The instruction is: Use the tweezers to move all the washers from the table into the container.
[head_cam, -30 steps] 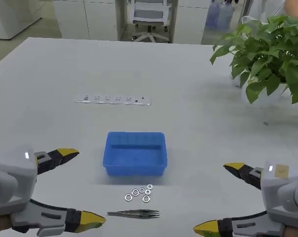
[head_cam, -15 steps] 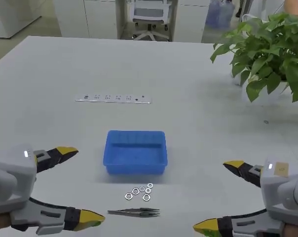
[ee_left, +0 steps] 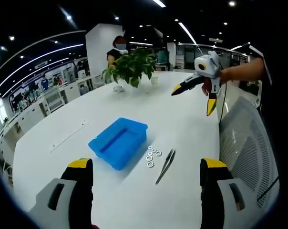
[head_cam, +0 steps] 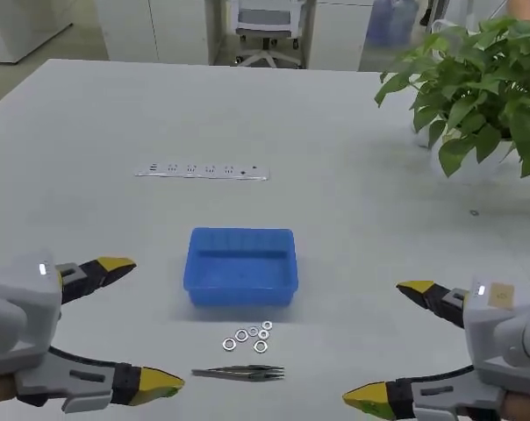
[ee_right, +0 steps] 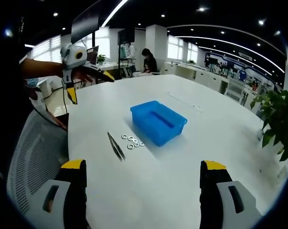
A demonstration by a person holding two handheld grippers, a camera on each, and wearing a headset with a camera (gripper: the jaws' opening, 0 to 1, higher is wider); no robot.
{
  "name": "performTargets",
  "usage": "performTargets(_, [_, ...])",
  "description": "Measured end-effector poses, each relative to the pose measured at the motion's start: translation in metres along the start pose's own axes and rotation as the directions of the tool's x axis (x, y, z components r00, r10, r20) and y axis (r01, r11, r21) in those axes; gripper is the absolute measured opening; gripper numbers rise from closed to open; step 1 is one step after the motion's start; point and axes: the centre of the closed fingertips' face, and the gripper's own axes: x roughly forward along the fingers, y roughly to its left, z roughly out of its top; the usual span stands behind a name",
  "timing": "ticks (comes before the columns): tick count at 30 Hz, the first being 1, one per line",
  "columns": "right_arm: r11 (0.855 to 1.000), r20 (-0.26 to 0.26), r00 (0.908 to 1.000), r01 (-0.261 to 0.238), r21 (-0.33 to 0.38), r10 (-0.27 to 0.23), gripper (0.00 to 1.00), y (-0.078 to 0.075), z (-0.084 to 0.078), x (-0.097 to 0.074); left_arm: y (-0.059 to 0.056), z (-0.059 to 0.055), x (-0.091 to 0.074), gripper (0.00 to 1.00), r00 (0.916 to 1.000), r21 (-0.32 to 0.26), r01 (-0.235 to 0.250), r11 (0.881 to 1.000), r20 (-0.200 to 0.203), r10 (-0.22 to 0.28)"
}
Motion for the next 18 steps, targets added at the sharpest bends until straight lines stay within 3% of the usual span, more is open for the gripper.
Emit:
performTargets(12, [1.000,0.006,1.0000,-0.006,-0.026,0.006,1.00,-0.002,0.008,0.002,0.003,-0.004,-0.003,0.99,0.9999,0.014,-0.004,1.000,-0.013,0.004])
performTargets(18, [0.996,-0.006,0.9988,-0.049,-0.076,0.049,0.97,0.004,0.011,0.011,0.002,-0.012,0.000,0.99,0.9991,0.028,0.011,1.000,-0.041,-0.010])
